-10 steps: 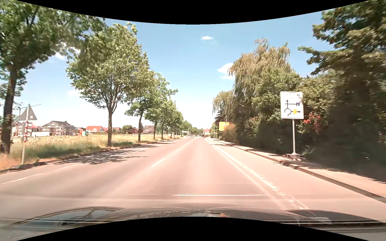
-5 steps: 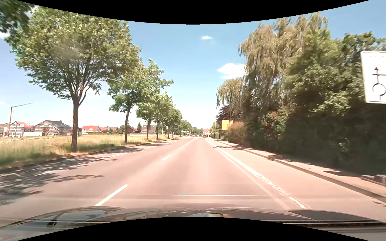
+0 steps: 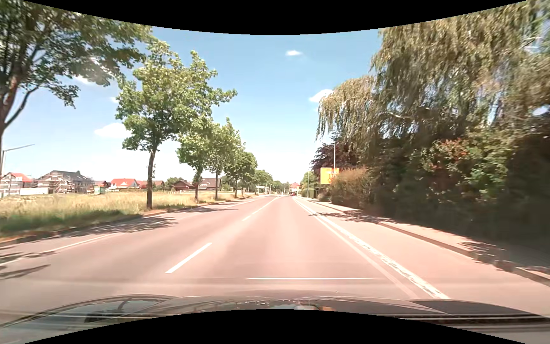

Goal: Follow the waypoints while adhering to traffic rules and regulations

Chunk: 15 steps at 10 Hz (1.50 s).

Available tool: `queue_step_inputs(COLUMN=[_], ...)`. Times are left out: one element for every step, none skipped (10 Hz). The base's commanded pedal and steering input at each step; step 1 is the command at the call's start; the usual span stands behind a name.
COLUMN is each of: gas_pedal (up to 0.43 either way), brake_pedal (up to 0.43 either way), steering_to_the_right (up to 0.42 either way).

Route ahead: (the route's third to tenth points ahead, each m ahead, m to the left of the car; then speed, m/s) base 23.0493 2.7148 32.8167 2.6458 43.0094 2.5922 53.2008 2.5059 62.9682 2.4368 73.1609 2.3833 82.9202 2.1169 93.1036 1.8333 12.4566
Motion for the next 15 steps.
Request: queue_step_inputs(gas_pedal=[0.000, 0.000, 0.000, 0.000, 0.087, 0.189, 0.197, 0.197, 0.197, 0.189, 0.189, 0.189, 0.189, 0.189, 0.189], brake_pedal=[0.043, 0.000, 0.000, 0.000, 0.000, 0.000, 0.000, 0.000, 0.000, 0.000, 0.000, 0.000, 0.000, 0.000, 0.000], steering_to_the_right=[0.001, 0.000, 0.000, 0.000, 0.001, 0.000, 0.001, 0.001, 0.001, 0.000, 0.001, 0.001, 0.001, 0.001, 0.001])
